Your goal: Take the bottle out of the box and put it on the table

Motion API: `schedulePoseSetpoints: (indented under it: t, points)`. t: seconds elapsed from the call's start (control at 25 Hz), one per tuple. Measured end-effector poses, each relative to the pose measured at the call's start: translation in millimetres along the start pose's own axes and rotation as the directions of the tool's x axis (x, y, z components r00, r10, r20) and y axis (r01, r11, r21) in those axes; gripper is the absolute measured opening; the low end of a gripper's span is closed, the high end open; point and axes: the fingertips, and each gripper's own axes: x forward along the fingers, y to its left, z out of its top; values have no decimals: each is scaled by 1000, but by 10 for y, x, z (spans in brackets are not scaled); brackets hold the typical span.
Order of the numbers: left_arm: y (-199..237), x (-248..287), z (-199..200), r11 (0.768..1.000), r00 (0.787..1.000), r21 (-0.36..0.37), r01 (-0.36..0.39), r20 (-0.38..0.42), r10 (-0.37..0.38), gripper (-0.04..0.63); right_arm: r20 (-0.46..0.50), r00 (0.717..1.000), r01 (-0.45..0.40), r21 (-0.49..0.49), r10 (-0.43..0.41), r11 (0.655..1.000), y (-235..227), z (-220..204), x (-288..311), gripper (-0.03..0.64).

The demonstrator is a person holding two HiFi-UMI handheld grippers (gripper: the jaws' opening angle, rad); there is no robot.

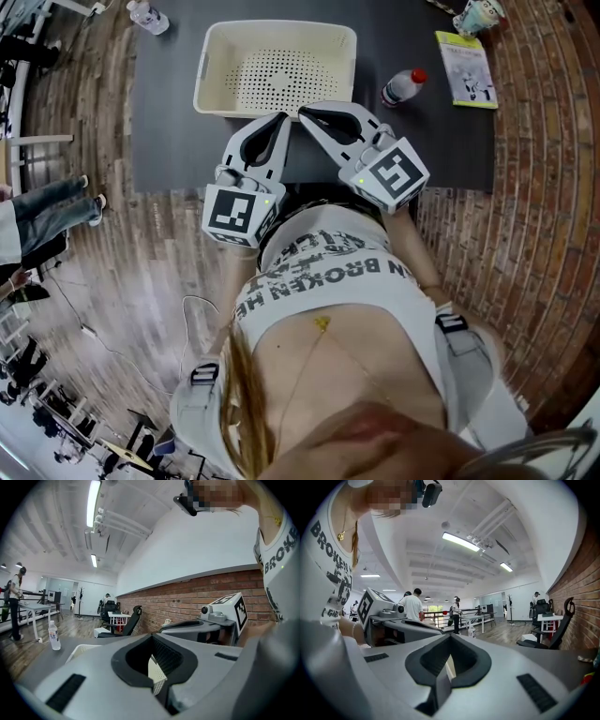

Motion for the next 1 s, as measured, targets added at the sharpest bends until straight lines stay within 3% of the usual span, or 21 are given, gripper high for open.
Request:
schedulePoseSetpoints:
  t: [1.0]
  points:
    - [527,-338,19,998,998,2,57,-5,-57,0,-49,998,38,-2,-38,999,282,36,596,8]
